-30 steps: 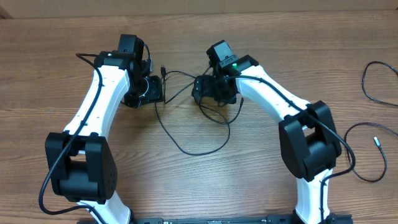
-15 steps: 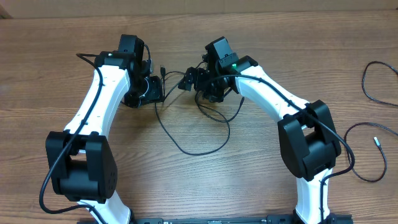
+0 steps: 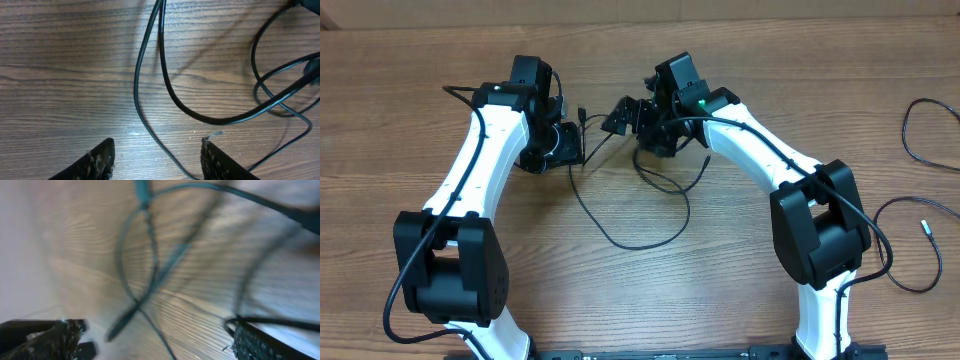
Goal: Untangle cables
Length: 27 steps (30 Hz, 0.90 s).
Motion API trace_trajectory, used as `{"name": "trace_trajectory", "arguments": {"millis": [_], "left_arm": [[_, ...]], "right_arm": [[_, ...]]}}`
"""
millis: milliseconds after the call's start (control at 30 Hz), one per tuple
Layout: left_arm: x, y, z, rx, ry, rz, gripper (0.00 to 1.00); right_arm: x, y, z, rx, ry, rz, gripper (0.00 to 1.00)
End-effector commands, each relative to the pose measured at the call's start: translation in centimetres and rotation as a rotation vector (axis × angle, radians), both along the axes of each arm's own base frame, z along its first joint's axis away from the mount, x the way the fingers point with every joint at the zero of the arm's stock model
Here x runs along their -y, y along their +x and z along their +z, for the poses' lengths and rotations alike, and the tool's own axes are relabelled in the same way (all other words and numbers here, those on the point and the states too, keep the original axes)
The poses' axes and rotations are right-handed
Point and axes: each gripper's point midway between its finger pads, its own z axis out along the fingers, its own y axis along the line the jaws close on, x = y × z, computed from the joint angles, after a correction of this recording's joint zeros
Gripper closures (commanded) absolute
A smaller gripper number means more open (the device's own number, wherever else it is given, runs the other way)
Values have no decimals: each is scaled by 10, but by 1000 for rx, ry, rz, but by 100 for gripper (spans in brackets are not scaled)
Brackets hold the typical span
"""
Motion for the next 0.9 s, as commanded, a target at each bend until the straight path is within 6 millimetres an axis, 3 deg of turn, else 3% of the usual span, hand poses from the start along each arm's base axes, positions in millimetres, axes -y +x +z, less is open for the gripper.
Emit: {"name": "trace_trajectory", "arguments": {"millis": [0, 233, 467, 600, 767, 867], "left_arm": [[-1, 0, -5, -9, 12, -8, 45], [0, 0, -4, -8, 11, -10, 45], [0, 0, -5, -9, 11, -10, 45], [0, -1, -5, -14, 11, -10, 45], [0, -2, -5, -19, 13, -10, 45], [0, -3, -5, -19, 12, -10, 45]], "right_arm": [[9, 1, -8, -17, -68, -58, 3], [28, 15, -17, 44, -188, -132, 3], [10, 18, -19, 81, -161, -115, 2], [10, 18, -34, 31, -175, -176, 2], [4, 23, -34, 55, -157, -178, 4], [5, 23, -35, 51, -160, -178, 10]]}}
